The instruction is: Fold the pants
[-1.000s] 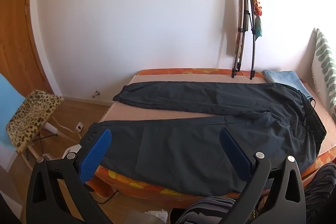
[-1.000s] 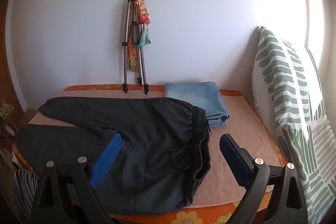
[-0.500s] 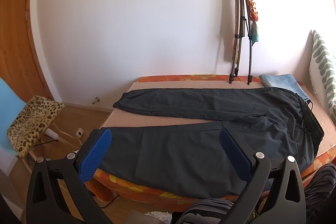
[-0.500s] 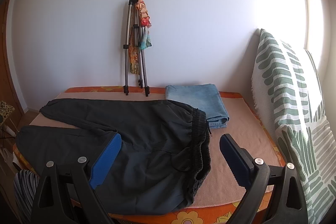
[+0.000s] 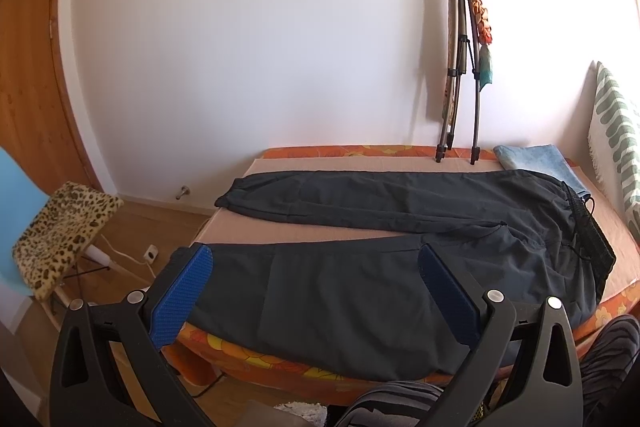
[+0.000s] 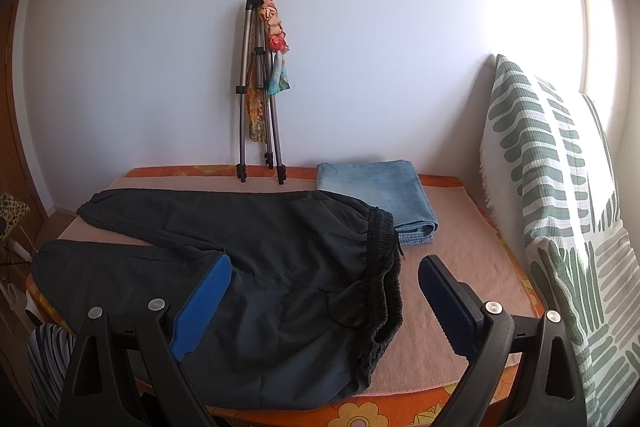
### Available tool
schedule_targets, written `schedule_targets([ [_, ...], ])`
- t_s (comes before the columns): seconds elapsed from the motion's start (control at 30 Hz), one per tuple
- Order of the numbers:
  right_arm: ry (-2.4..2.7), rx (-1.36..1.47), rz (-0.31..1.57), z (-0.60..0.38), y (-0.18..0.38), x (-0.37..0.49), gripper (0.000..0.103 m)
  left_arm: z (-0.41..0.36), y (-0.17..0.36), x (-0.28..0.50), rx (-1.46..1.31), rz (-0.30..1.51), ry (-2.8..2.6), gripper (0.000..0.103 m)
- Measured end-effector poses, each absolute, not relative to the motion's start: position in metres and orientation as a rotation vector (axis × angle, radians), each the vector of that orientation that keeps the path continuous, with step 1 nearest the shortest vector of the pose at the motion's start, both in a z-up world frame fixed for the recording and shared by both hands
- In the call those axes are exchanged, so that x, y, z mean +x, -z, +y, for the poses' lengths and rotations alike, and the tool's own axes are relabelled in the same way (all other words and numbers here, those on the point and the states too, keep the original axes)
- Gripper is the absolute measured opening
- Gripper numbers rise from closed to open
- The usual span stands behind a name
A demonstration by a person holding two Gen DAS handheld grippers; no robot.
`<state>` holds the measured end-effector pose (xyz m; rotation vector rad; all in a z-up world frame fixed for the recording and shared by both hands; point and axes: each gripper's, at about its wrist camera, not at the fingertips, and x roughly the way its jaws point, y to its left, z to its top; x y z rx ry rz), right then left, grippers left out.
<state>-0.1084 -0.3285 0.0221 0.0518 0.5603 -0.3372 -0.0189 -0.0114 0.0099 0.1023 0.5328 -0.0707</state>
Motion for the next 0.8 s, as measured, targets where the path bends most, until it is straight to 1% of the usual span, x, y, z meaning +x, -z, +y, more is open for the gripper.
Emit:
schedule_targets([
  [0.8, 0.332, 0.055, 0.566, -0.3292, -0.0136, -0.1053, 0.096, -0.0117, -0.0088, -0.0159, 0.098, 0.539, 0.069, 0.102],
])
